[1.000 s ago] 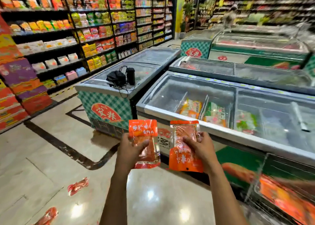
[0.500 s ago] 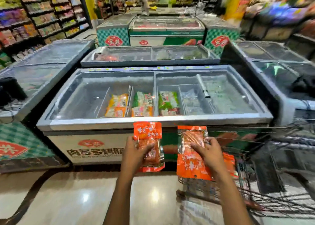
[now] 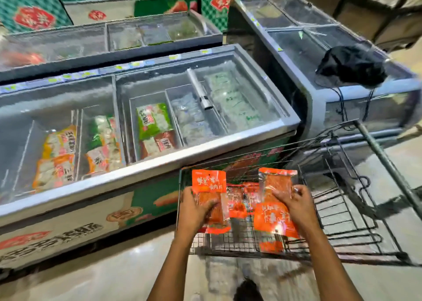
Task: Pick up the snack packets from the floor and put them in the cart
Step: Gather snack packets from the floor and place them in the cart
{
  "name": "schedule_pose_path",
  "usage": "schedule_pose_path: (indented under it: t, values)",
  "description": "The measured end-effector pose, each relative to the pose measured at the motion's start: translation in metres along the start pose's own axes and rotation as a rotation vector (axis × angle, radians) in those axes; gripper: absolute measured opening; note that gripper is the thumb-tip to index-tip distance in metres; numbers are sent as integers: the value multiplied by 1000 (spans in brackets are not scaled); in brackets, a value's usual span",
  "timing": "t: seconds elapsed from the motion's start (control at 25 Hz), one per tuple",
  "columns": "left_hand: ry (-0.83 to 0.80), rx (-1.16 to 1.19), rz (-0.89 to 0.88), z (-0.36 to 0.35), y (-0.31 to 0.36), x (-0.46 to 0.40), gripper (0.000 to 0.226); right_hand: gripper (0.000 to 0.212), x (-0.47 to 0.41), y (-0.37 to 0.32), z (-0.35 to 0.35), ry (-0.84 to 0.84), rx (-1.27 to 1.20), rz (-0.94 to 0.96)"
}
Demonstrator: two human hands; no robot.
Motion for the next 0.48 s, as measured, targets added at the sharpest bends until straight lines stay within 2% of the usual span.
schedule_pose_path:
  t: [0.28, 0.48]
  values:
    - [-14, 20, 159, -137, -48, -71, 59, 44, -122, 119, 30, 3, 94, -161]
    - [-17, -121, 279, -217, -132, -137, 100, 41, -177, 236, 19, -63, 167, -340]
Point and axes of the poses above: each hand's wrist, its own x-axis away from the middle knuckle, its own z-axis out of the back of the hand, y = z × x, the point moved 3 cm from there along -x, towards the middle knuckle, and after that the axes turned 8 degrees about z, right-handed, at the moved point
